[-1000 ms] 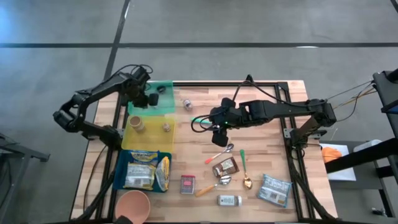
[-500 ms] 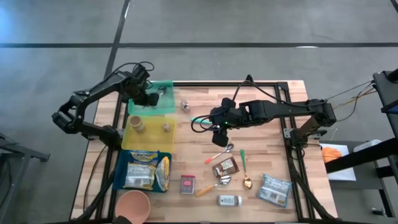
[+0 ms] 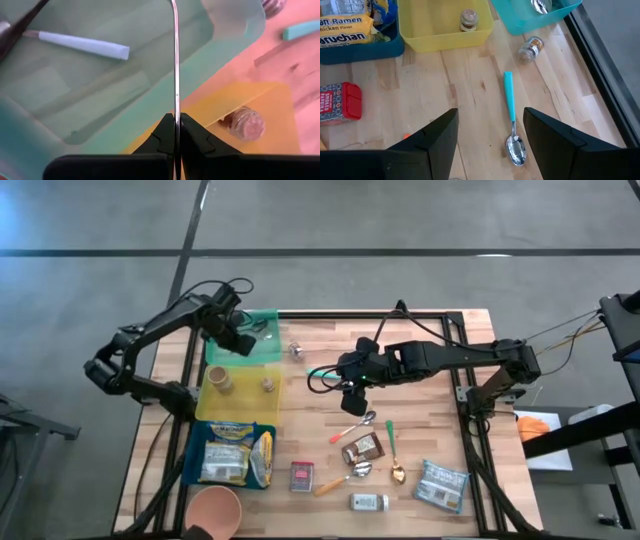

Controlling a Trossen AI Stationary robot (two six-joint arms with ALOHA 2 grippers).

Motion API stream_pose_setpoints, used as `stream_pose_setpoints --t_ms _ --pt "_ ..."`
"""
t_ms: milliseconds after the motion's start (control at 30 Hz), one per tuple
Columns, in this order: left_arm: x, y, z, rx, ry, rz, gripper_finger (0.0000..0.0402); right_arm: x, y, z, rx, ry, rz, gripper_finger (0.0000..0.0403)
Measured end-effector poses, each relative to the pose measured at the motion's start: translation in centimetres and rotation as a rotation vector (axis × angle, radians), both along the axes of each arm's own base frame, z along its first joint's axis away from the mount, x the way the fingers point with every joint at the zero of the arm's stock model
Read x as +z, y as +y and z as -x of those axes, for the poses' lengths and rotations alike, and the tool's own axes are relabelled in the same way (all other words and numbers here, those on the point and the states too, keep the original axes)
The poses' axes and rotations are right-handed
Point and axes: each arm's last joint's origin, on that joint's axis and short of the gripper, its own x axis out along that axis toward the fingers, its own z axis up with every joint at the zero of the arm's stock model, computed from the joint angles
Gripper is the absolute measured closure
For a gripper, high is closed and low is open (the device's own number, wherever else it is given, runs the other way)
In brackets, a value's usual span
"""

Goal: Pick & Place Food Item
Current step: Put the silver spoon into the green bin

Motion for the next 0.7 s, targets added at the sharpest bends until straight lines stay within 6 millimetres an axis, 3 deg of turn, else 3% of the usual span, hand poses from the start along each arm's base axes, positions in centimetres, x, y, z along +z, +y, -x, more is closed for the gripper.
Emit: stream_pose_setpoints --t_ms 333,700 --pt "-2.2 1.5 -0.7 -0.019 0.178 0.055 0.0391 0.0 0.2 0.0 0.018 0.001 -0.021 0.0179" --pt "-2.9 1.9 -1.0 -0.017 0.210 0.082 0.0391 -0.1 0.3 0.1 -0.004 0.008 -0.039 0.0179"
